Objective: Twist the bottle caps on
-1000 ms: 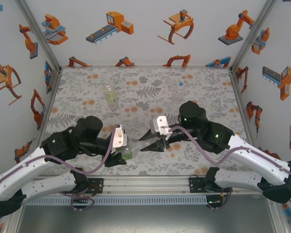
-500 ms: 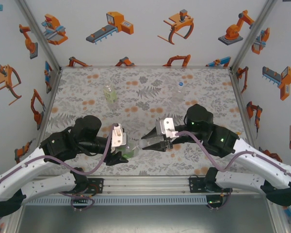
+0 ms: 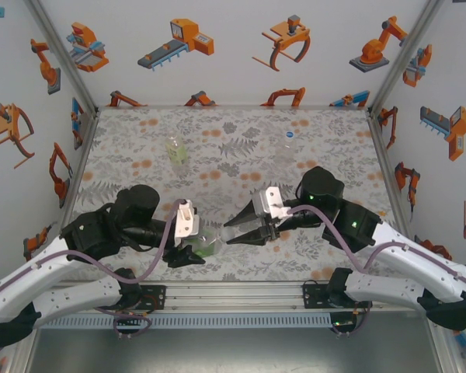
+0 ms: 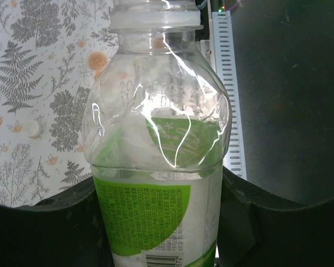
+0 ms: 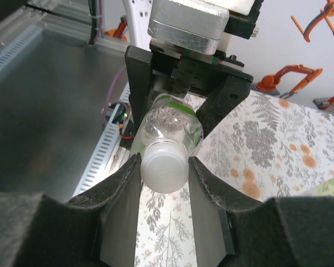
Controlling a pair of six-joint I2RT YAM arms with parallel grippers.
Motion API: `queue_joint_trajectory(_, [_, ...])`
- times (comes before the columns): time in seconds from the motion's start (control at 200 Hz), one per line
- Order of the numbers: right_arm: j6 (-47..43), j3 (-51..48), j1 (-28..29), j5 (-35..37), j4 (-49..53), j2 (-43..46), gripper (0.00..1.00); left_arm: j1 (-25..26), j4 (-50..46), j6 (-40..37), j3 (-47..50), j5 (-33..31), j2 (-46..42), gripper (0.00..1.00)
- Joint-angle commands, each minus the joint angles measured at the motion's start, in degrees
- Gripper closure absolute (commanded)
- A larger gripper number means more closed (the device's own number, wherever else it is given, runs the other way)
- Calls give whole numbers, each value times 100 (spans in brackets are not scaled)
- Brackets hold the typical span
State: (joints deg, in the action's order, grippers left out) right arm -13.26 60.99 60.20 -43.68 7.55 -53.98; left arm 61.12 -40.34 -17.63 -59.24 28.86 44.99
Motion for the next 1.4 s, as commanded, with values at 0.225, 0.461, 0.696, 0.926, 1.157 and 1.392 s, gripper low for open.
queue_joint_trajectory(0.225, [287, -58, -1, -406, -461, -146, 100, 65, 584, -198, -378, 681, -71, 100])
queue_joint_trajectory(0.461, [457, 46, 0, -467, -331, -313, 100, 71, 648, -145, -402, 616, -24, 100])
queue_joint_trajectory(0.696, [1420, 19, 55, 452, -338, -350, 100, 71, 747, -103, -375, -91, -96, 100])
queue_joint_trajectory(0.926, [4208, -62, 158, 2890, -196, -448, 100, 75, 987, 121, -204, -1046, -229, 100])
queue_joint_trajectory(1.157, [7372, 893, 168, 3923, 1562, -1001, 100, 74, 1003, 259, -117, -1668, -180, 100])
queue_joint_trajectory(1.392, [9354, 1302, 201, 4120, 2565, -1220, 100, 73, 864, 299, -166, -2084, 16, 100])
